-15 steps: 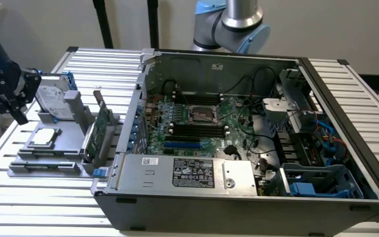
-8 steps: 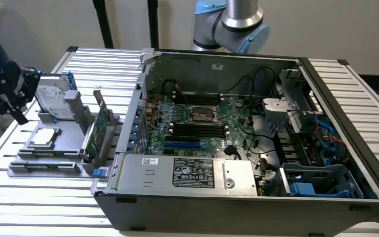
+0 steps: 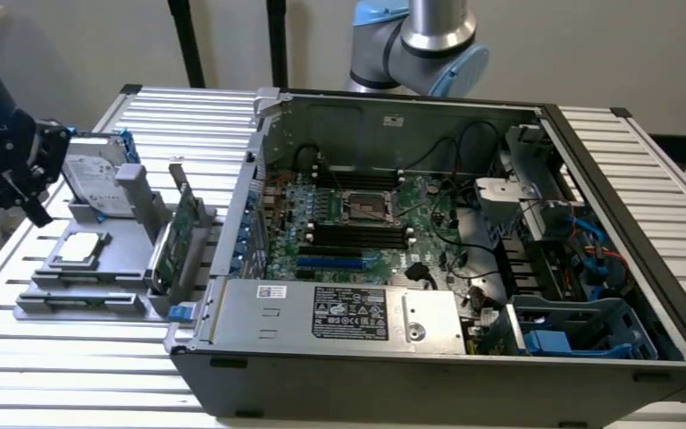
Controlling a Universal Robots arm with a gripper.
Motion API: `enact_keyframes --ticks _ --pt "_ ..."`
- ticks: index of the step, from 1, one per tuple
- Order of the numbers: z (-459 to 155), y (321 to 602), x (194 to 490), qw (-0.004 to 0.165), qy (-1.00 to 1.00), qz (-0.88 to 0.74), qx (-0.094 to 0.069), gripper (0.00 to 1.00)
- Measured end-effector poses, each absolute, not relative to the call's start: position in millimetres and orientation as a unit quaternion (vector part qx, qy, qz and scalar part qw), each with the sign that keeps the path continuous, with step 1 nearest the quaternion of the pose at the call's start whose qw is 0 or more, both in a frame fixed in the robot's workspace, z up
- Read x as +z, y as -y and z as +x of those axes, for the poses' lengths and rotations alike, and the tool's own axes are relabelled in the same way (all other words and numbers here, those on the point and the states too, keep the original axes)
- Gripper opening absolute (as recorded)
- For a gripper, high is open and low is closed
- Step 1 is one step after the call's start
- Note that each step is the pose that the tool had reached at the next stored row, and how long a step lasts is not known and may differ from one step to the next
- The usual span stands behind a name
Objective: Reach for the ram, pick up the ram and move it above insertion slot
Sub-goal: 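Pick up the ram and move it above insertion slot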
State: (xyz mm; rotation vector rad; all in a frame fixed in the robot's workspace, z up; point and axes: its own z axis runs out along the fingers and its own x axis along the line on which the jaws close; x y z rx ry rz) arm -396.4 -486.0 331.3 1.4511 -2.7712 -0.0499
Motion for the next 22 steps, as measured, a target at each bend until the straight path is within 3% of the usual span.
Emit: enact_keyframes --ticks 22 --pt "-396.4 486.0 325.2 0.008 0.776 0.63 -0.013 0.11"
